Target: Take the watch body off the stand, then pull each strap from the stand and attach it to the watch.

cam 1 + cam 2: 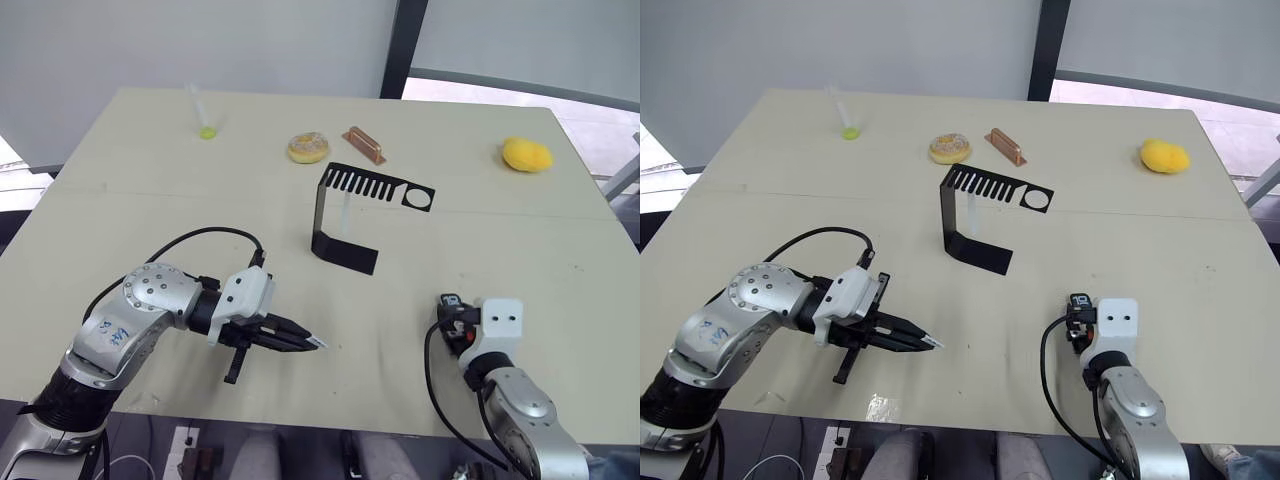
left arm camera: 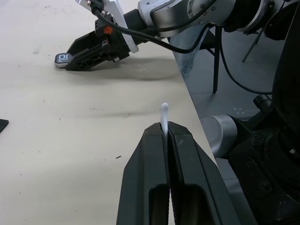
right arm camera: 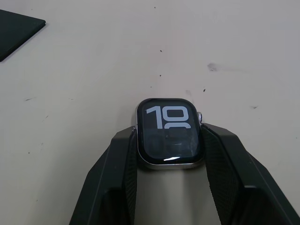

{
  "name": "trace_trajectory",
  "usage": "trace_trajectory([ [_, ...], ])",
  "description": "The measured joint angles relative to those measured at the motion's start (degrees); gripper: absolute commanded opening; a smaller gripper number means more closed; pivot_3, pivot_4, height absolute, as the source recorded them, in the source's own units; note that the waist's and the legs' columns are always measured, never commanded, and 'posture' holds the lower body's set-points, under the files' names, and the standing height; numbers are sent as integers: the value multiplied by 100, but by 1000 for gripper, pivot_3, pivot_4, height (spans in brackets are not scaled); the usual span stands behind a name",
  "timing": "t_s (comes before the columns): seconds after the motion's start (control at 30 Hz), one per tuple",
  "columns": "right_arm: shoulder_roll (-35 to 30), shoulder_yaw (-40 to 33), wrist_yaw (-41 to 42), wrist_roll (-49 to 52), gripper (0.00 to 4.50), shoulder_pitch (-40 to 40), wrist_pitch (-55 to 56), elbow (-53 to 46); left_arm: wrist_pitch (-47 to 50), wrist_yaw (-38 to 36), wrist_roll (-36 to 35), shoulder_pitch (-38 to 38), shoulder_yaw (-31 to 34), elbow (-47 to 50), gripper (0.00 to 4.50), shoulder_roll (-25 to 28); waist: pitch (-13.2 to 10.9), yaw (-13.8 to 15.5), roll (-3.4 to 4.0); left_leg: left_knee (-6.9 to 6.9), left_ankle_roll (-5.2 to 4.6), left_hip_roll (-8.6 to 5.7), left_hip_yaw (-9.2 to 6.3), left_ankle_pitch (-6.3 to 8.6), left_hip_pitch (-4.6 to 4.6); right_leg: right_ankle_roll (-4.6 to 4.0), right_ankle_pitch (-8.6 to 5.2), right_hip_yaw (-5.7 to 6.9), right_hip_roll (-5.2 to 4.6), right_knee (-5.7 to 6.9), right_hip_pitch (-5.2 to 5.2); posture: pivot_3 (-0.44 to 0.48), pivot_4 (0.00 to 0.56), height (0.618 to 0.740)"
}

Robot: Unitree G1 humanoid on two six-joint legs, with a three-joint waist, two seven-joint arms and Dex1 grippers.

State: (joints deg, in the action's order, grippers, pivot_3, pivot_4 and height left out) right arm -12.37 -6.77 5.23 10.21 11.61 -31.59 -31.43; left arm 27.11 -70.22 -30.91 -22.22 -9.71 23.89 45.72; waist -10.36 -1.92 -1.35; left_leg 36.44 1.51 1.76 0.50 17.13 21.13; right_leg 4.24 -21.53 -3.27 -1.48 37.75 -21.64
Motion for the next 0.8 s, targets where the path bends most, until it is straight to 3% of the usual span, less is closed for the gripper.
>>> trace_trajectory([
  [0.17, -676, -82, 543, 52, 1508, -6, 203, 74, -402, 33, 112, -13, 68, -272, 0, -184, -3, 12, 5, 5, -1, -2, 3, 0, 1, 0, 0, 0, 1, 0, 0, 0, 150, 740],
  [0.3, -1074, -495, 1290, 792, 1508, -273, 65, -9, -1094, 140, 335, -211, 406, -867, 0, -382, -4, -7, 7, 10, -3, 3, 3, -1, 1, 0, 0, 0, 7, 4, -1, 0, 150, 740],
  [0.4, -1469, -784, 1948, 1728, 1508, -688, -373, -25, -1461, 83, 461, -421, 721, -1384, 0, -266, -5, -12, 9, 16, -5, 4, 3, -1, 1, 0, 0, 3, 7, 8, 0, 0, 150, 740],
  [0.53, -1615, -958, 2239, 3301, 1508, -1147, -1536, 54, -1958, -88, 739, -613, 733, -1875, 0, -237, -6, 18, 7, 30, -9, 5, 0, 1, 11, 0, 0, 6, 4, 8, 0, 0, 150, 740],
  [0.63, -1594, -959, 2073, 4976, 1508, -1723, -2663, 325, -2378, -125, 994, -1069, 667, -2127, 0, -366, -6, 21, 7, 57, -21, 8, -4, 8, 20, 3, 2, 10, 1, 13, 2, 0, 150, 740],
  [0.8, -1557, -791, 1368, 6837, 1508, -2317, -3514, 872, -2881, -161, 1380, -1466, 445, -2223, 0, -471, -6, 11, 7, 58, -38, 8, -2, 18, 21, 5, 3, 10, 0, 10, 3, 0, 150, 740],
])
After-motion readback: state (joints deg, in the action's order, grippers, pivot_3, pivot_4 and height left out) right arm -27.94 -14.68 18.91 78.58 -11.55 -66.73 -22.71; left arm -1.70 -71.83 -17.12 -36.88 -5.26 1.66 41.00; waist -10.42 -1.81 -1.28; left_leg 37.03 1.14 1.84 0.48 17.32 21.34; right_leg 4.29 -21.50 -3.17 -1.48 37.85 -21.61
